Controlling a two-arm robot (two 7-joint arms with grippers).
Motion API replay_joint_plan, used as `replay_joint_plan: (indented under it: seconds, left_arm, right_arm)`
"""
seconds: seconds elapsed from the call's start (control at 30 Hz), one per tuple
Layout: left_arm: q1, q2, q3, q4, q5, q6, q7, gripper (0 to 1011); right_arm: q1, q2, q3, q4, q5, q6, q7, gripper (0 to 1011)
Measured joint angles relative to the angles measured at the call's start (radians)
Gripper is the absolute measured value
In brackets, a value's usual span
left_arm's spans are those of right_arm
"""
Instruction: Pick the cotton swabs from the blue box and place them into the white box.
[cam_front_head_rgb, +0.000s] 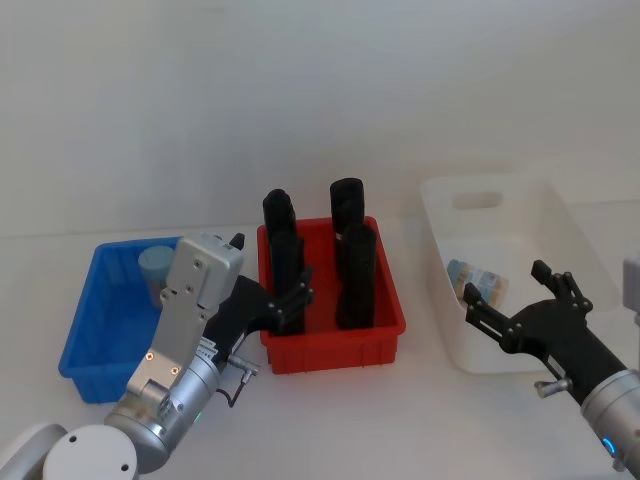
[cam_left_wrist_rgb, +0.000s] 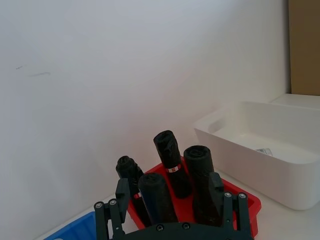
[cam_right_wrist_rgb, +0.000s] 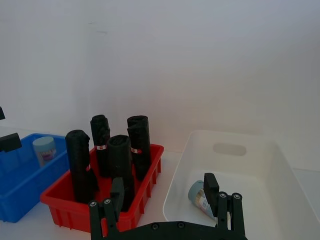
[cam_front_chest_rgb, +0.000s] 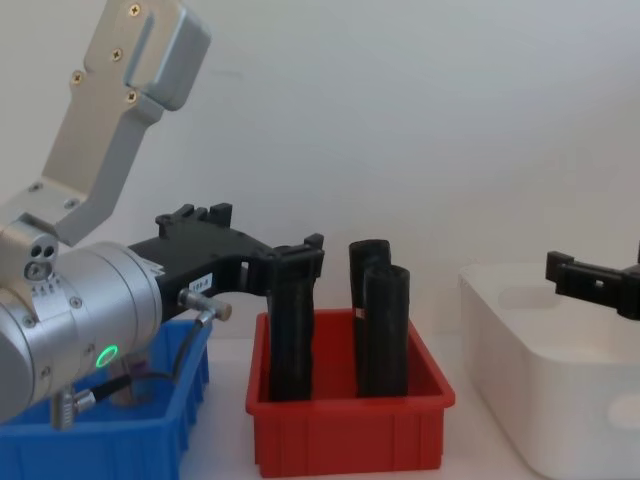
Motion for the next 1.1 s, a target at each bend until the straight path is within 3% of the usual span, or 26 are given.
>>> replay_joint_plan:
  seconds: [0.57,1.1]
  left_arm:
    - [0.000,0.000,0.000,0.001,0.000,0.000,0.000,1004]
    - [0.000,0.000,0.000,0.001,0.000,0.000,0.000,1004]
  right_arm:
    - [0.023,-0.005,0.002,0.033,-0.013,-0.001,0.025,1001]
    - [0.163,-0.041,0.004,0.211,-0.060,-0.020,0.173,1001]
